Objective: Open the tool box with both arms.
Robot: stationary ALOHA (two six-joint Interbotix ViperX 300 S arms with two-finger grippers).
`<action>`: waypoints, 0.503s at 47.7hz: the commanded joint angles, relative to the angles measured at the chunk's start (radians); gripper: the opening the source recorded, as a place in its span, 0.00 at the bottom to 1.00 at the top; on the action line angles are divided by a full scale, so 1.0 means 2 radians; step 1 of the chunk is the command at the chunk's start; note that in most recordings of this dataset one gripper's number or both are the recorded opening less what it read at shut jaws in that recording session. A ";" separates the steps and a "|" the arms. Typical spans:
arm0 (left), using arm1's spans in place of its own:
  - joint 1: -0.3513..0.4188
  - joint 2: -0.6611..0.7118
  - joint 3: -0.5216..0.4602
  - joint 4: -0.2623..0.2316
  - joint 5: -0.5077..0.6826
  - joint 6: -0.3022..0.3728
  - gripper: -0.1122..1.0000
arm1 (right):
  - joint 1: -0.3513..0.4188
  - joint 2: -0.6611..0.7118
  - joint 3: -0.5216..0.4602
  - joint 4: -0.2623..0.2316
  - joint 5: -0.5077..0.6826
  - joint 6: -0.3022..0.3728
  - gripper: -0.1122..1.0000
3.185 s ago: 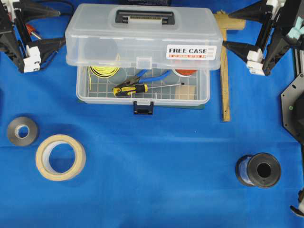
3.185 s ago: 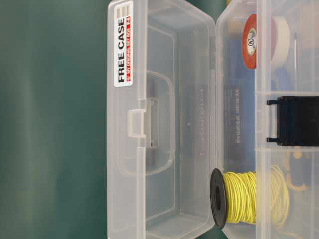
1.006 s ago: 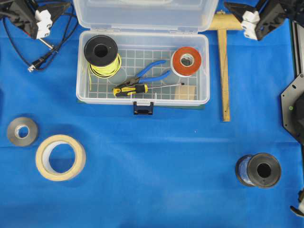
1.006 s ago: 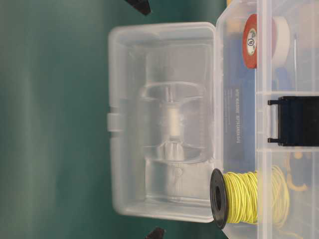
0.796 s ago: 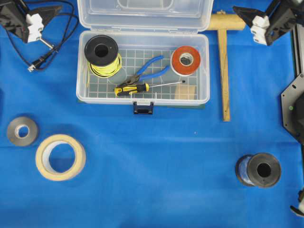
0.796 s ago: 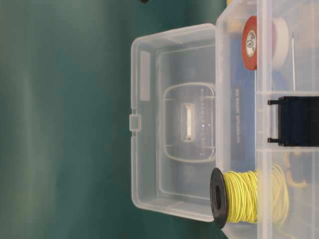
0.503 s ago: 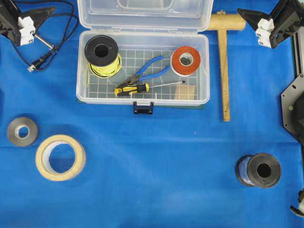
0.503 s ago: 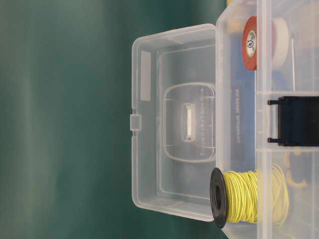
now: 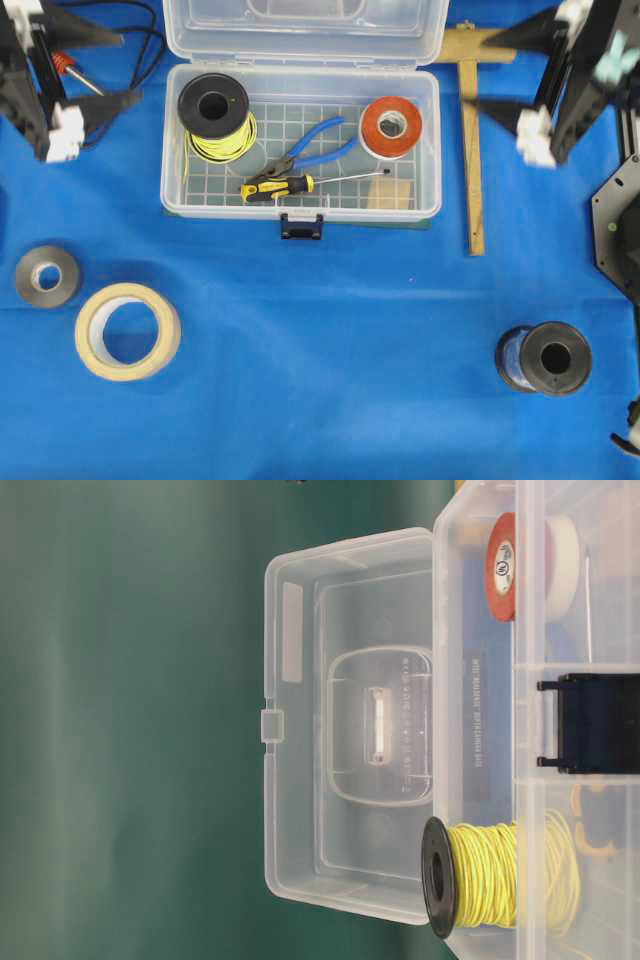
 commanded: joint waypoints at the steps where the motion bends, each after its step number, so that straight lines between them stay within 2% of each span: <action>1: -0.033 -0.007 -0.004 -0.002 -0.002 -0.001 0.91 | 0.042 0.000 -0.005 0.002 0.000 0.000 0.84; 8: -0.101 -0.018 0.001 -0.002 0.000 -0.001 0.91 | 0.107 0.000 -0.005 0.004 0.008 0.000 0.84; 13: -0.137 -0.024 0.002 -0.002 0.001 -0.001 0.91 | 0.142 0.000 -0.005 0.006 0.012 0.001 0.84; 24: -0.148 -0.025 0.004 -0.002 0.001 0.000 0.91 | 0.153 0.020 -0.008 0.005 0.009 0.001 0.84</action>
